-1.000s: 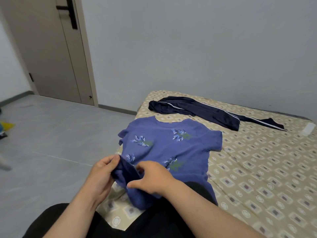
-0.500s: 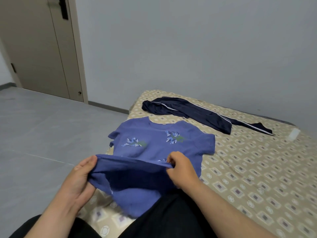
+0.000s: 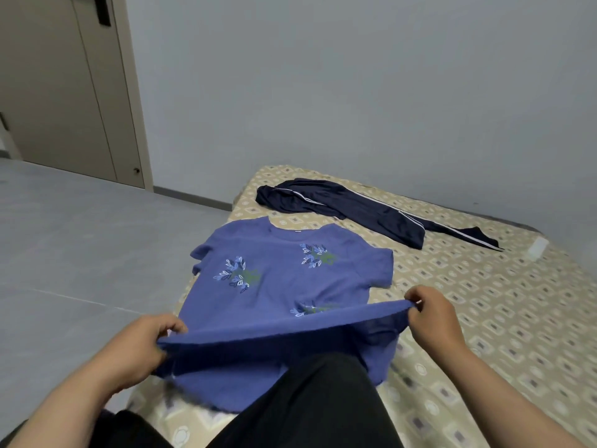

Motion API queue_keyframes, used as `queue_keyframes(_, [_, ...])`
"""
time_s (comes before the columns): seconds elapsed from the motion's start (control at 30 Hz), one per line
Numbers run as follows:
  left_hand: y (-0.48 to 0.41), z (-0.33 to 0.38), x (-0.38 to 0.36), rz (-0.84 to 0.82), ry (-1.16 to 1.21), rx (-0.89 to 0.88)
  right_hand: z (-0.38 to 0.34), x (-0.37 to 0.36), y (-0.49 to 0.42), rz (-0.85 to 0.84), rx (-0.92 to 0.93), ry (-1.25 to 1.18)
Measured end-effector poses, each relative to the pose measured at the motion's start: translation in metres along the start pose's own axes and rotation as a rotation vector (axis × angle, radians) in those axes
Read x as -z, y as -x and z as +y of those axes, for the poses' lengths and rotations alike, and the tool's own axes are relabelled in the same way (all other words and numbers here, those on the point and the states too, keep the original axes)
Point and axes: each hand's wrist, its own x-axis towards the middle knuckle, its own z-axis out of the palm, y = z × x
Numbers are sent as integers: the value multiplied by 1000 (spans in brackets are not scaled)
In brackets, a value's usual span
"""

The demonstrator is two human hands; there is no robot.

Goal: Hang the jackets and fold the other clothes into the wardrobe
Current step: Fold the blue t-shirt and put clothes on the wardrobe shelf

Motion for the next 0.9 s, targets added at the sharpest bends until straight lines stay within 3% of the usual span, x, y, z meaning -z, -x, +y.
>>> queue_keyframes(0.13, [-10, -8, -1, 476, -184, 77, 16, 0, 1, 173, -155, -47])
queue_keyframes(0.2, [-12, -20, 4, 677, -96, 95, 19, -1, 1, 245, -358, -180])
queue_keyframes(0.27, [-10, -24, 5, 757, 107, 121, 19, -1, 4, 219, -460, -323])
queue_keyframes(0.4, [-11, -15, -7, 693, 463, 123, -9, -21, 28, -134, -320, -474])
queue_keyframes(0.5, [-17, -7, -16, 610, 661, 97, -51, -48, 39, -427, -77, -390])
queue_keyframes(0.7, [-21, -13, -24, 550, 719, 121, -138, -120, 55, -900, 386, 126])
queue_keyframes(0.8, [-20, -20, -27, 523, 801, 156, -150, -157, 58, -1007, 460, 523])
queue_keyframes(0.9, [-20, -24, -31, 502, 837, 179, -144, -180, 51, -1136, 392, 827])
